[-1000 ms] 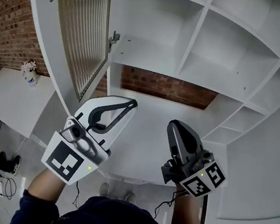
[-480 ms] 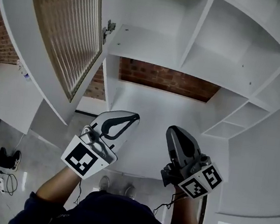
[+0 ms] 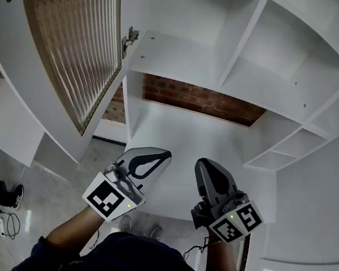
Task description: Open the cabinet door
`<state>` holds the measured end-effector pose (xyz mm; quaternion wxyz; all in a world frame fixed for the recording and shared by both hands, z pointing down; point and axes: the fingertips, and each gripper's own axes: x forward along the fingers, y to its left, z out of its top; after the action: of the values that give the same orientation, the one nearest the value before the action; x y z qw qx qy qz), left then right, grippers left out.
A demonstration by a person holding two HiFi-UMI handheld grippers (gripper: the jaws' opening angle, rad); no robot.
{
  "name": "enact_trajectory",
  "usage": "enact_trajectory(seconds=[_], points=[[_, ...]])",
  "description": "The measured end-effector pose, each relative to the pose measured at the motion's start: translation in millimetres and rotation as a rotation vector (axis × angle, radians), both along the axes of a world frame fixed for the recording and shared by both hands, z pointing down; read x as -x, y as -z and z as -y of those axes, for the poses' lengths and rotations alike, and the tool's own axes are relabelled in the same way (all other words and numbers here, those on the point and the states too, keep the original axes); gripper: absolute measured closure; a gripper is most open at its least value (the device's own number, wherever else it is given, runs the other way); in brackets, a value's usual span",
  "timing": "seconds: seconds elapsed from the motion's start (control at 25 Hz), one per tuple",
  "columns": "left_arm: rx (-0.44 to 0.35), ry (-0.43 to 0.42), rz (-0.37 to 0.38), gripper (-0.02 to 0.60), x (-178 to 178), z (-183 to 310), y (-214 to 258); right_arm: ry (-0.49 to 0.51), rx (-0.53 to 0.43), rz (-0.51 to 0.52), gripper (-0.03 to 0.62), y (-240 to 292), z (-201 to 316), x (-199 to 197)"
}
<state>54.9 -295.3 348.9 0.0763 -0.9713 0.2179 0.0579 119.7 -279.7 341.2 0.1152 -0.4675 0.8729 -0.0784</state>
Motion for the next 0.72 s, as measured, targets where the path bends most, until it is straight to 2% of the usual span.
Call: enact_trajectory(seconds=[0.4,0.72], points=[[0.026,0.003,-0.014,0.574,2.1,15.0,-3.7,-0.019,-0.004,-0.025,0.568,0.5,7.5,-3.7],[0.041,0.025,0.011,0.574,10.0,23.9,-9.6,-0.006,-0.014,-0.035,0.569,2.3,11.5,-0.6]])
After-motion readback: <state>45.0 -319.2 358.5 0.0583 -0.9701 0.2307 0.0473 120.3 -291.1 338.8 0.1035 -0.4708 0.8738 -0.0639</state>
